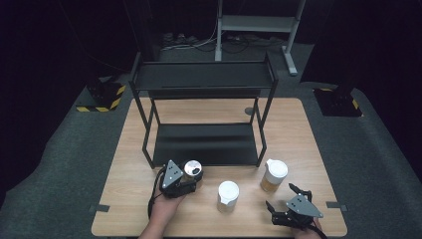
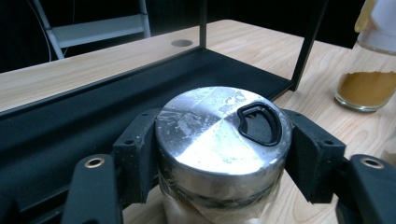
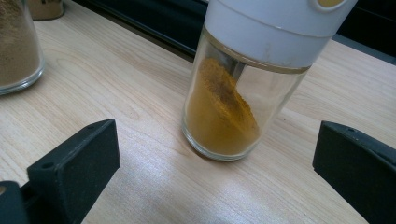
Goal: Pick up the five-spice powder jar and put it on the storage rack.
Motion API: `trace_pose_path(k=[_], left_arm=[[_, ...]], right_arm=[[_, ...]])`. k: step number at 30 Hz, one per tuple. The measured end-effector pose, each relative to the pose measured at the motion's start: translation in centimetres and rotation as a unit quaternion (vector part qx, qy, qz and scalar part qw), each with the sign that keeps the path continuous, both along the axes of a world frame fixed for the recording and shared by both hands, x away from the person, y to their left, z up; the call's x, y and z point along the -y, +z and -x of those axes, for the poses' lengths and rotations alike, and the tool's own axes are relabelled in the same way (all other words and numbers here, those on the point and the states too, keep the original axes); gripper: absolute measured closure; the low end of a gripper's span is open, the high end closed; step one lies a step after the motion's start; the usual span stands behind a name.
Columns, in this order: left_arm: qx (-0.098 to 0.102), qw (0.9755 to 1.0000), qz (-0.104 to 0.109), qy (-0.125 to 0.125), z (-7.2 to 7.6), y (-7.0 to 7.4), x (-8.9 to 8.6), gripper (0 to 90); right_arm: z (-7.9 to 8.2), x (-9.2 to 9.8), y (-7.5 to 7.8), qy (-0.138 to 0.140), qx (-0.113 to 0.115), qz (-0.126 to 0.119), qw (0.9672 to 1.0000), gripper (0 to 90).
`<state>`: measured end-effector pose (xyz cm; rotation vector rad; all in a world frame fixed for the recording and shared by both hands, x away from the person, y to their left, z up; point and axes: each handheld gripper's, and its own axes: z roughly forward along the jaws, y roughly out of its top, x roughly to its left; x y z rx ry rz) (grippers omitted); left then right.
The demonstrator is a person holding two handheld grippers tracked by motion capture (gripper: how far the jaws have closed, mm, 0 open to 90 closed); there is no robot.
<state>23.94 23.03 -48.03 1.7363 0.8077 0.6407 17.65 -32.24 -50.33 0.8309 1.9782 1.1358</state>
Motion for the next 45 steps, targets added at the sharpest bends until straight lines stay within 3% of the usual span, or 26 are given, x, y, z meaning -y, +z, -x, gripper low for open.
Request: trace_pose_path(k=[14,45], left_arm=[[-0.004,1.0,-0.003,0.0,0.1,0.3,0.1,34.9],[0.023,0.9994,0.01,0.024,1.0,2.6,-1.1,34.9]], right_arm=[[0.0,-0.1,0.1,0.0,-0.002,0.002,1.0,0.1],[-0.1,0.0,0.1,0.001,-0.003,0.0,1.0,0.1]])
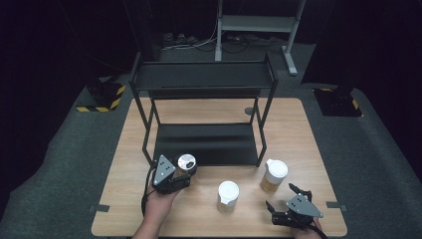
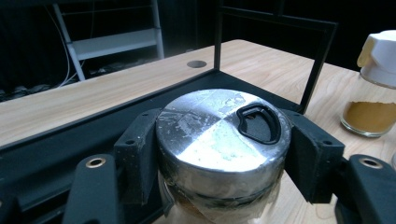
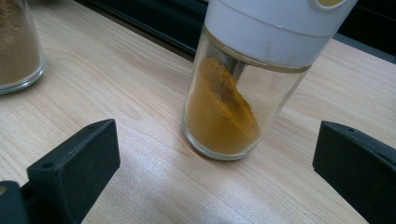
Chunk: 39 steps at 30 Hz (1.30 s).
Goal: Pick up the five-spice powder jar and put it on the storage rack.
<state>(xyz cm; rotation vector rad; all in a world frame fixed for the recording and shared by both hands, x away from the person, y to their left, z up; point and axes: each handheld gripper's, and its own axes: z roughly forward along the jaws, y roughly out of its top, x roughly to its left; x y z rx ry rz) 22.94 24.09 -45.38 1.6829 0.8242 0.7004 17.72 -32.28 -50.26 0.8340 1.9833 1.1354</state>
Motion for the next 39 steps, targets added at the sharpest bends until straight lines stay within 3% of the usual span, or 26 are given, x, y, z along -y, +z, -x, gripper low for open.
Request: trace_pose_path(k=[39], left_arm=[[0.016,0.9988,0.015,0.044,-1.1,1.6,-0.5,34.9]], right_arm=[[0.0,0.1,0.0,0.0,0.001,-0.002,1.0,0.1]])
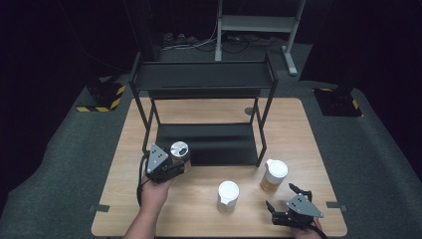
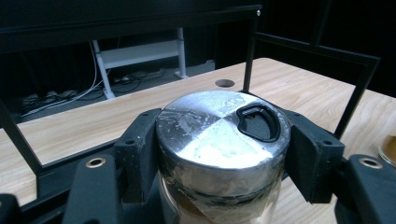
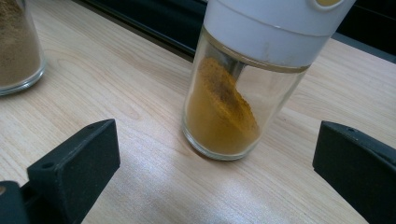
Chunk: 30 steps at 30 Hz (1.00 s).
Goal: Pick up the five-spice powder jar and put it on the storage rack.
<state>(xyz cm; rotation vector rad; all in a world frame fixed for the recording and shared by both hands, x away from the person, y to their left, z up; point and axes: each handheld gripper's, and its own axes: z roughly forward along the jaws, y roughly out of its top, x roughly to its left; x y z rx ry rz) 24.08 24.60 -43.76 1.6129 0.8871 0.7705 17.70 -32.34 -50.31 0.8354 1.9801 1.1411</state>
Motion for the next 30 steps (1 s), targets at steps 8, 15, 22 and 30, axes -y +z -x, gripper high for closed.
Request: trace_pose_path(k=[8,15,22,30], left_arm=[[0.0,0.9999,-0.003,0.01,-0.6,0.0,0.3,34.9],[-0.002,0.9998,-0.005,0.017,-1.4,0.0,0.6,34.9],[-0.004,0.9996,-0.01,0.026,-2.2,-0.1,1.1,34.8],[-0.006,0.9992,-0.01,0.037,-3.1,-0.1,1.4,34.8]], right_arm=[[0.0,0.1,0.0,0.001,0.0,-0.002,1.0,0.1],[0.0,0.1,0.0,0.001,-0.001,-0.004,1.0,0.1],[0.0,0.2,0.0,0.001,-0.001,-0.006,1.0,0.1],[-0.1,0.3,0.0,0.002,-0.002,-0.007,1.0,0.1]])
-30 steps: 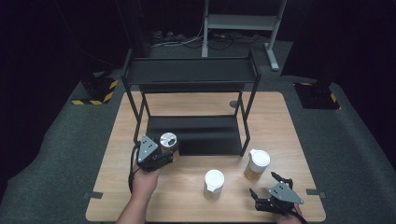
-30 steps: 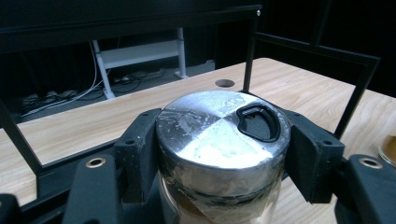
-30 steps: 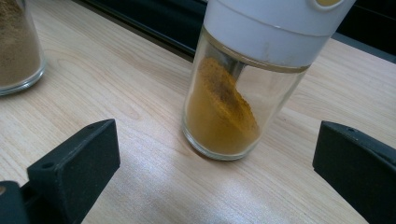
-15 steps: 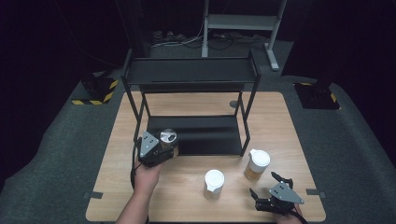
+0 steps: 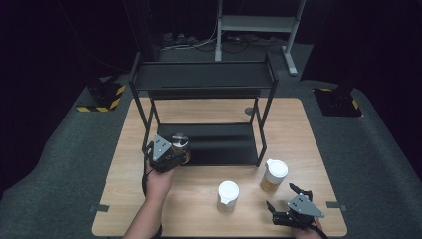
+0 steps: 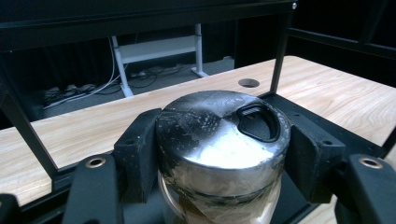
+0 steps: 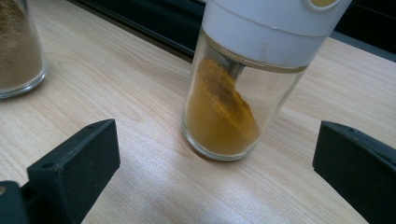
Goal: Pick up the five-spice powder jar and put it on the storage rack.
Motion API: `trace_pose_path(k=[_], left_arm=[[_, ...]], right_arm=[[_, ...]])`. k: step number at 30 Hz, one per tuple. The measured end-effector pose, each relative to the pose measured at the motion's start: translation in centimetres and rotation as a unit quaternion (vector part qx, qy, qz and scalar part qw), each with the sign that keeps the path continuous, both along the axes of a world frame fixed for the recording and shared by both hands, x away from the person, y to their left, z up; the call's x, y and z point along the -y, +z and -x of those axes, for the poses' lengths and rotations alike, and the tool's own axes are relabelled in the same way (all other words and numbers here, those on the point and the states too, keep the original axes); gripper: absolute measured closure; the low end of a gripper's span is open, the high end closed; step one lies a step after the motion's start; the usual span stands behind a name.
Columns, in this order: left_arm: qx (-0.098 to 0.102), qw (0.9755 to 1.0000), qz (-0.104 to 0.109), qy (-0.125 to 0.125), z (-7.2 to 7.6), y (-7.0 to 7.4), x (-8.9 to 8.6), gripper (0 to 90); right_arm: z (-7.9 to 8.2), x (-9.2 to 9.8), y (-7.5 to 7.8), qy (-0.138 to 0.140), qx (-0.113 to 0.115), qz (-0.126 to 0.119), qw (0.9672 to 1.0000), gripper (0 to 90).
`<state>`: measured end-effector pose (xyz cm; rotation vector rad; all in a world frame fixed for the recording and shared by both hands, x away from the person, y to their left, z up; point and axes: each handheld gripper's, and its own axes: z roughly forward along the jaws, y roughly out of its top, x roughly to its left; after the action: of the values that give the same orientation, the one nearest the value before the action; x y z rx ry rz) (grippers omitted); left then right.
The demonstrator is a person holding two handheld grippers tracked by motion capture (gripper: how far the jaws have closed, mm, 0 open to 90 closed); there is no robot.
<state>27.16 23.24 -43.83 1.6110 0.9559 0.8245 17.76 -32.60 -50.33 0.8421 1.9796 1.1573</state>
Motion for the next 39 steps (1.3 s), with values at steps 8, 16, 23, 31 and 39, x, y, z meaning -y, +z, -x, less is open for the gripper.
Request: trace_pose_path(k=[8,16,23,31,39], left_arm=[[-0.005,0.9998,-0.005,0.016,-0.9,0.0,0.0,34.9],[-0.018,0.9992,-0.009,0.035,-1.7,-0.4,0.1,34.8],[-0.027,0.9985,-0.01,0.046,-2.3,-0.7,-0.1,34.9],[-0.038,0.9978,-0.015,0.052,-3.0,-1.0,0.0,34.8],[-0.044,0.9973,-0.016,0.057,-3.4,-1.0,0.1,34.8]], right_arm=[[0.0,0.0,0.0,0.001,0.0,0.0,1.0,0.1],[0.0,0.0,0.0,0.001,0.0,0.0,1.0,0.1],[0.0,0.1,0.0,0.001,0.001,-0.001,1.0,0.1],[0.0,0.1,-0.1,0.001,0.002,-0.002,1.0,0.1],[0.0,0.2,-0.1,0.002,0.002,-0.004,1.0,0.1]])
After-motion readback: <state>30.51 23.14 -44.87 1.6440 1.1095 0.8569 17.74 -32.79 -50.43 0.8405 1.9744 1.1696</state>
